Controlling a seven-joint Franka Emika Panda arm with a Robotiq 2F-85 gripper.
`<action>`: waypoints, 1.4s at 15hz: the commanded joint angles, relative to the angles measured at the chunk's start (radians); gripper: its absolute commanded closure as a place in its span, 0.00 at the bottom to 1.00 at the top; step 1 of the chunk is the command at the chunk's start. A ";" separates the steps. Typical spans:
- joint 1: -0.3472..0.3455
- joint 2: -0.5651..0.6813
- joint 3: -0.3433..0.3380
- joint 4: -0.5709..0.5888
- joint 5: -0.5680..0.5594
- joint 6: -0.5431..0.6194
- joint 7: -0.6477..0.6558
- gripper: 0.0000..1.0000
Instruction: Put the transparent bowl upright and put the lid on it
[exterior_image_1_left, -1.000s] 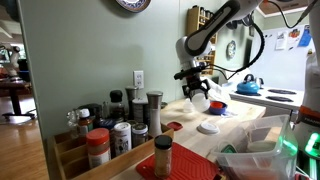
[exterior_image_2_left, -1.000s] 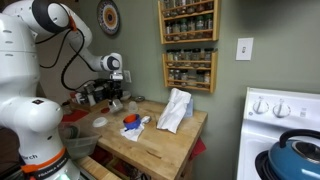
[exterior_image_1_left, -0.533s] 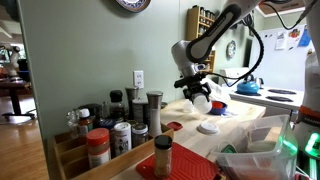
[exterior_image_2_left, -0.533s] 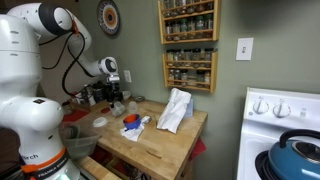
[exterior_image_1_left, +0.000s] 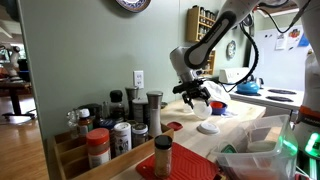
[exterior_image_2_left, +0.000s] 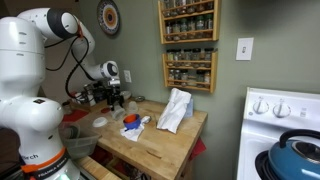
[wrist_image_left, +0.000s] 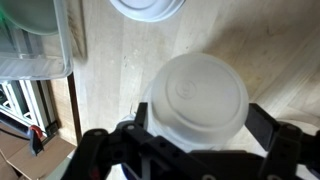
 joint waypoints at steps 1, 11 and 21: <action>0.001 -0.032 0.016 0.007 0.038 0.009 -0.012 0.00; -0.068 -0.131 0.020 -0.016 0.266 0.003 -0.231 0.00; -0.079 -0.074 0.027 -0.041 0.438 0.057 -0.430 0.00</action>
